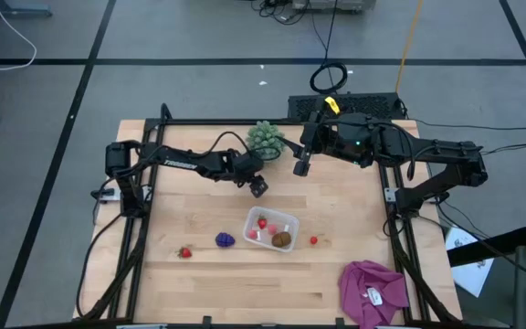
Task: Pick and placing Produce into tupperware
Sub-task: Put the top red strawberry into the bin
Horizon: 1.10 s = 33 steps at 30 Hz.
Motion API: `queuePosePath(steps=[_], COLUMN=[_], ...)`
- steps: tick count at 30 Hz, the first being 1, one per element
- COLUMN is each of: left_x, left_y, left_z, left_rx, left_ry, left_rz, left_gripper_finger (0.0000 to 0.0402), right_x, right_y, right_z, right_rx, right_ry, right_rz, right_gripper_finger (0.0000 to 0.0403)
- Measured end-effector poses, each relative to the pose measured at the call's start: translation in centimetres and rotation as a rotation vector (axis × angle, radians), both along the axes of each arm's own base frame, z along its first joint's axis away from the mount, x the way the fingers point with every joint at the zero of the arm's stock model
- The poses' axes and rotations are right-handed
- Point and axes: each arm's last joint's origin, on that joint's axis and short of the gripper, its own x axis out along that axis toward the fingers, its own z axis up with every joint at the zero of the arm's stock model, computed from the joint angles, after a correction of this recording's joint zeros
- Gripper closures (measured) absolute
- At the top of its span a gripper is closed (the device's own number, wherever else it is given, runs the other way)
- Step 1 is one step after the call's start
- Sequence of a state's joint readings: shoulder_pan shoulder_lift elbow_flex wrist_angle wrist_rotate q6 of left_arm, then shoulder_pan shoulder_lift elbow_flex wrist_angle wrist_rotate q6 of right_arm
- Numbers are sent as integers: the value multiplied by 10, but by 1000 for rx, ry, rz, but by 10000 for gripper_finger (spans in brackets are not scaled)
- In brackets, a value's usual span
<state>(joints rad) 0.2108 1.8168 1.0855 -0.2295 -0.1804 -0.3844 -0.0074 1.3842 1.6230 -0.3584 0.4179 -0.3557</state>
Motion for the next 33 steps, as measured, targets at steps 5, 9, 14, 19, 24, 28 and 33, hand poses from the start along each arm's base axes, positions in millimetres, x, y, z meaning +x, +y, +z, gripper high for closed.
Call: queuePosePath(steps=[5,9,14,19,24,28,33], left_x=[0,0,1,6,8,8,7], left_y=[0,0,1,2,3,4,5], left_z=[0,1,-3,-18,-23,-22,-22], left_rx=[-1,6,-10,-14,6,54,52], left_ry=[-13,-22,-24,-7,-14,-9,-5], left_rz=[72,101,125,135,144,176,178], left_gripper_finger=[158,158,158,158,158,158,158], right_x=[0,0,0,0,0,0,0], right_y=[0,0,0,0,0,0,0], right_z=[-2,-2,-2,-2,-2,-2,-2], right_rx=[1,1,2,3,3,3,3], right_ry=[18,20,20,20,19,19,19], right_rz=[0,0,-1,-1,-1,-1,0], right_gripper_finger=[213,213,213,213,213,213,213])
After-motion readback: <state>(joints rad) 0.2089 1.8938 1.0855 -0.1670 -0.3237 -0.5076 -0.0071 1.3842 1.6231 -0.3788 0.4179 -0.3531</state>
